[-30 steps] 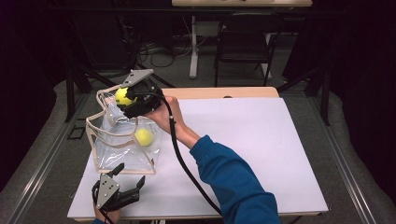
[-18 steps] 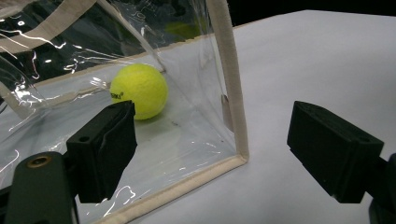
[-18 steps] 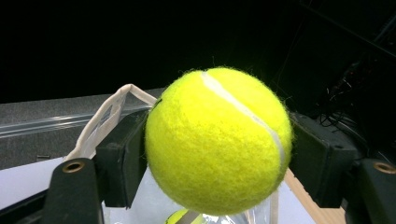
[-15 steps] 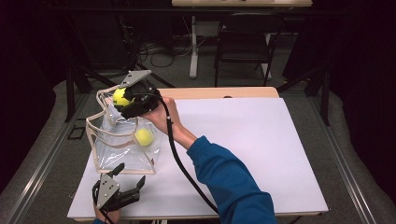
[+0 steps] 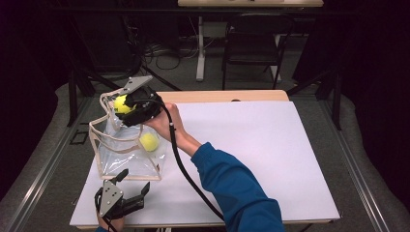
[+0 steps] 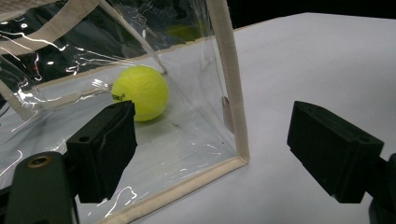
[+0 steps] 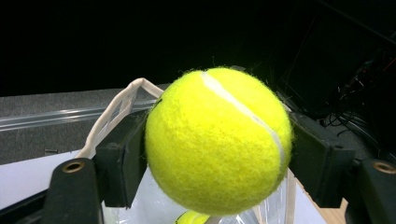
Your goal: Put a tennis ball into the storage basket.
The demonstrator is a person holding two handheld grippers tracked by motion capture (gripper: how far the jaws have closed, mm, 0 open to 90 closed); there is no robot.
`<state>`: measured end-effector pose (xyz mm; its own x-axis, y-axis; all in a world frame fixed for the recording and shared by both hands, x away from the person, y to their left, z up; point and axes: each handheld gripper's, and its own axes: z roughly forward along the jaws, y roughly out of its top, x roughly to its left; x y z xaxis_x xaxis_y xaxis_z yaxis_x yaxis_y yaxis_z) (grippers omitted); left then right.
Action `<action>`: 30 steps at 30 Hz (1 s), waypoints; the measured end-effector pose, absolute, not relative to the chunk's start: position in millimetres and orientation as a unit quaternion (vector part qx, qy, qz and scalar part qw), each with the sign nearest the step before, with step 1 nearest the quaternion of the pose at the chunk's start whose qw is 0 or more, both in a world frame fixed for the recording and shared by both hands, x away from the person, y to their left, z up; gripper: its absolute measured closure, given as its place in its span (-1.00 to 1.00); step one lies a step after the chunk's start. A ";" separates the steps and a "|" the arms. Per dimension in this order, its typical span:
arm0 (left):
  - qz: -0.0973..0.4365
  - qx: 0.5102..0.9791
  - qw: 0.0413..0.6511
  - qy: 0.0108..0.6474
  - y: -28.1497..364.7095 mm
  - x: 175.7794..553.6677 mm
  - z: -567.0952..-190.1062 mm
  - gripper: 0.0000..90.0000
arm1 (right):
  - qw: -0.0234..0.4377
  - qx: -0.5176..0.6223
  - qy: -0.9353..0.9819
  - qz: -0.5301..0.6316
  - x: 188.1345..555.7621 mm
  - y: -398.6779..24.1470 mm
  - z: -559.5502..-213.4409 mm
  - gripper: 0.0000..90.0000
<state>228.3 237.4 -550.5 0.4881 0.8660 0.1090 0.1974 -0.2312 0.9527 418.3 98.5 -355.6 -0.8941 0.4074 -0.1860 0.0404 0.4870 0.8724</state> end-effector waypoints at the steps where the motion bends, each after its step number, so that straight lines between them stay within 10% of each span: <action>1: 0.339 0.707 0.494 0.376 237.4 228.5 -550.6 -0.65 | 0.188 0.132 0.842 0.488 418.6 99.3 -356.2 -0.42; 30: 0.338 0.708 0.493 0.376 237.0 228.4 -550.7 -0.65 | 0.174 0.118 0.859 0.467 417.0 119.5 -369.9 -0.42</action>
<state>228.4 237.0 -550.7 0.4889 0.8657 0.1080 0.1989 -0.2311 0.9524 417.0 119.5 -369.9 -0.9116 0.3654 -0.1886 0.0407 0.5366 0.8428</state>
